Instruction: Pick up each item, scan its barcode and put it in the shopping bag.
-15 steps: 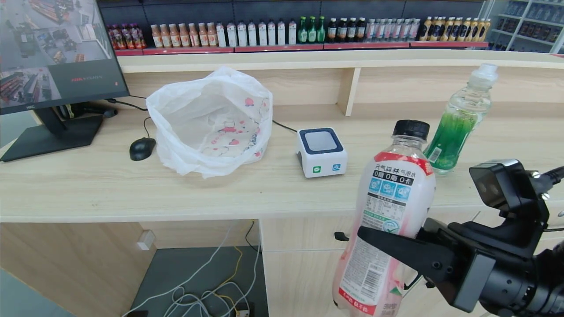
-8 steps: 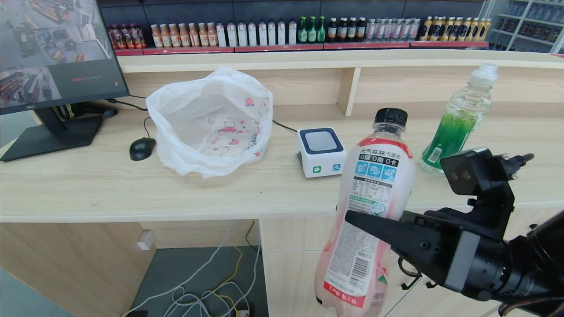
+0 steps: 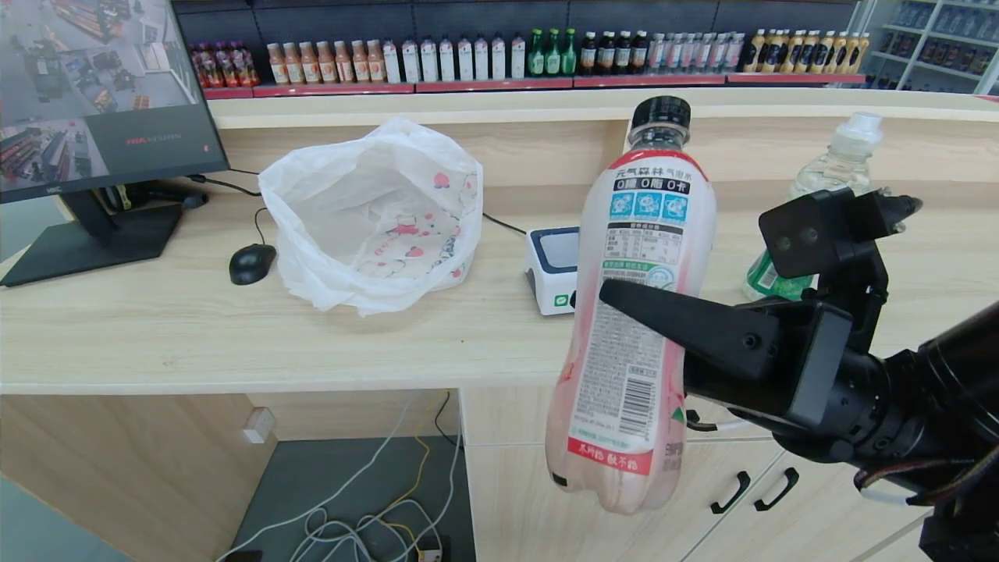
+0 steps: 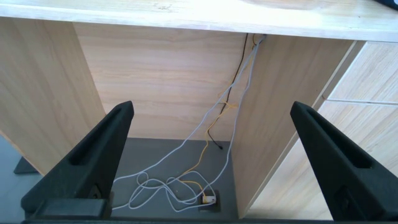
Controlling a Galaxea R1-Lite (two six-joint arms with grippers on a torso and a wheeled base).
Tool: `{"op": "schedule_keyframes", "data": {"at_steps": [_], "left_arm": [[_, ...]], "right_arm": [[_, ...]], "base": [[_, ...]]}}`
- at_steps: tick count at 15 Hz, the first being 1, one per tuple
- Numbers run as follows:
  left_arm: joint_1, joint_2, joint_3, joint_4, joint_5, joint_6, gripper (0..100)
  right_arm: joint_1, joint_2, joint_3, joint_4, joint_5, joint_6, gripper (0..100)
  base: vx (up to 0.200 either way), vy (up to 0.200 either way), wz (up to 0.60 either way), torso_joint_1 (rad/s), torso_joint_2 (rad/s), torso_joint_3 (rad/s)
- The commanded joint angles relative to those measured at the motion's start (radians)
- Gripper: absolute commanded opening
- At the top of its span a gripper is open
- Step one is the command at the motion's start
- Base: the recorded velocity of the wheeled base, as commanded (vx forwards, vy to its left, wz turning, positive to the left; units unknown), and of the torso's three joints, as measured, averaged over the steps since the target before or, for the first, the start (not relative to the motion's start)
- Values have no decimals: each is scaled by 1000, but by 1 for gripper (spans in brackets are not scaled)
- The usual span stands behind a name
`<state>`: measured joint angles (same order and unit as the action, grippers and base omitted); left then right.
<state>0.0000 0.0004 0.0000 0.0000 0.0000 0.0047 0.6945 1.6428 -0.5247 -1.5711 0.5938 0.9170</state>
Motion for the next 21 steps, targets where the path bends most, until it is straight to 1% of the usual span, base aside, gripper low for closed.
{"op": "schedule_keyframes", "data": {"at_steps": [1, 3, 7, 13, 17, 19, 21], "left_arm": [[0, 0, 0, 0, 0, 0, 100], [0, 0, 0, 0, 0, 0, 100], [0, 0, 0, 0, 0, 0, 100], [0, 0, 0, 0, 0, 0, 100], [-2, 0, 0, 0, 0, 0, 100], [0, 0, 0, 0, 0, 0, 100], [0, 0, 0, 0, 0, 0, 100]], "right_arm": [[11, -3, -14, 0, 4, -3, 0], [30, -1, -21, 0, 14, -33, 0], [62, -4, -31, 0, 14, -43, 0], [63, -9, -29, 0, 14, -52, 0], [88, -8, -38, 0, 15, -58, 0], [117, -8, -40, 0, 14, -96, 0], [117, -6, -37, 0, 14, -104, 0]], "base": [[0, 0, 0, 0, 0, 0], [0, 0, 0, 0, 0, 0], [0, 0, 0, 0, 0, 0], [0, 0, 0, 0, 0, 0], [0, 0, 0, 0, 0, 0], [0, 0, 0, 0, 0, 0], [0, 0, 0, 0, 0, 0]]}}
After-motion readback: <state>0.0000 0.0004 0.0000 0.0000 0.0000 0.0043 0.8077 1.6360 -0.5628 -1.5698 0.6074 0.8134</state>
